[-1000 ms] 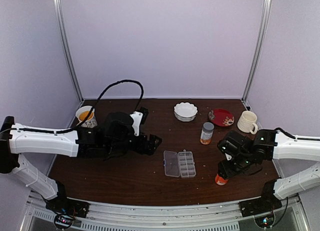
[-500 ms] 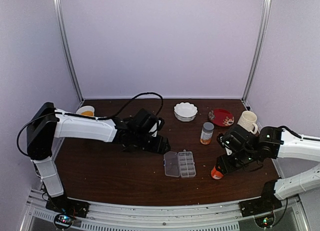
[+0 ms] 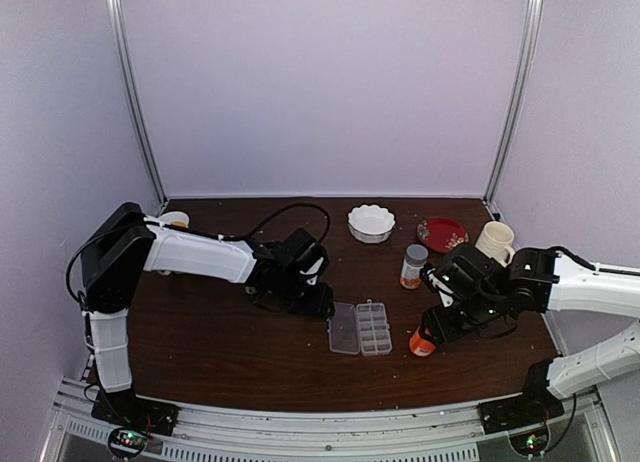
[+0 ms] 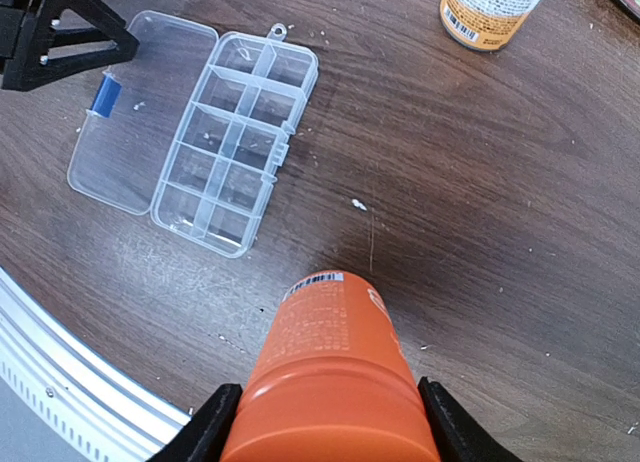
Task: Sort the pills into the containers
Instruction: Move the pill container to the center of the board.
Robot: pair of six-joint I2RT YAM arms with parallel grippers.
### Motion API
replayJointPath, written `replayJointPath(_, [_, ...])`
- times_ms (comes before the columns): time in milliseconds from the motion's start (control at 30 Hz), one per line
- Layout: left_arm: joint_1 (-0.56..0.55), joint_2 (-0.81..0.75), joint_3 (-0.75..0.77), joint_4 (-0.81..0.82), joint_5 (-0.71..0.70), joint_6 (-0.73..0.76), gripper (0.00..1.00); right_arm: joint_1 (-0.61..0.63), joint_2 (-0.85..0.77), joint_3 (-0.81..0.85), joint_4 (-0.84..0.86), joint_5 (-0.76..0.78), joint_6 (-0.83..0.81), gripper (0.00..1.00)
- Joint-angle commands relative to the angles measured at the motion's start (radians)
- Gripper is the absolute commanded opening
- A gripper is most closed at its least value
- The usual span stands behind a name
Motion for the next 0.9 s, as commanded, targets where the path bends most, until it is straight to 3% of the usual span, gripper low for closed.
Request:
replayJointPath(0, [0.004,0.026,0.049,-0.006,0.021,-0.013,0.51,0.006,0.014,0.031,0.033,-0.001,-0.012,0.4])
replayJointPath(167, [0.007,0.042,0.046,0.04,0.066,-0.031,0.38,0.007,0.023,0.029,0.041,-0.014,-0.017,0.4])
replayJointPath(367, [0.016,0.048,0.049,0.043,0.075,-0.034,0.11,0.007,0.018,0.026,0.042,-0.01,-0.017,0.4])
replayJointPath(633, [0.033,0.035,0.039,0.027,0.034,-0.039,0.01,0.007,0.018,0.015,0.052,-0.013,-0.015,0.4])
replayJointPath(867, [0.093,0.027,0.055,0.019,0.008,-0.022,0.0,0.007,0.025,0.013,0.063,-0.013,-0.017,0.4])
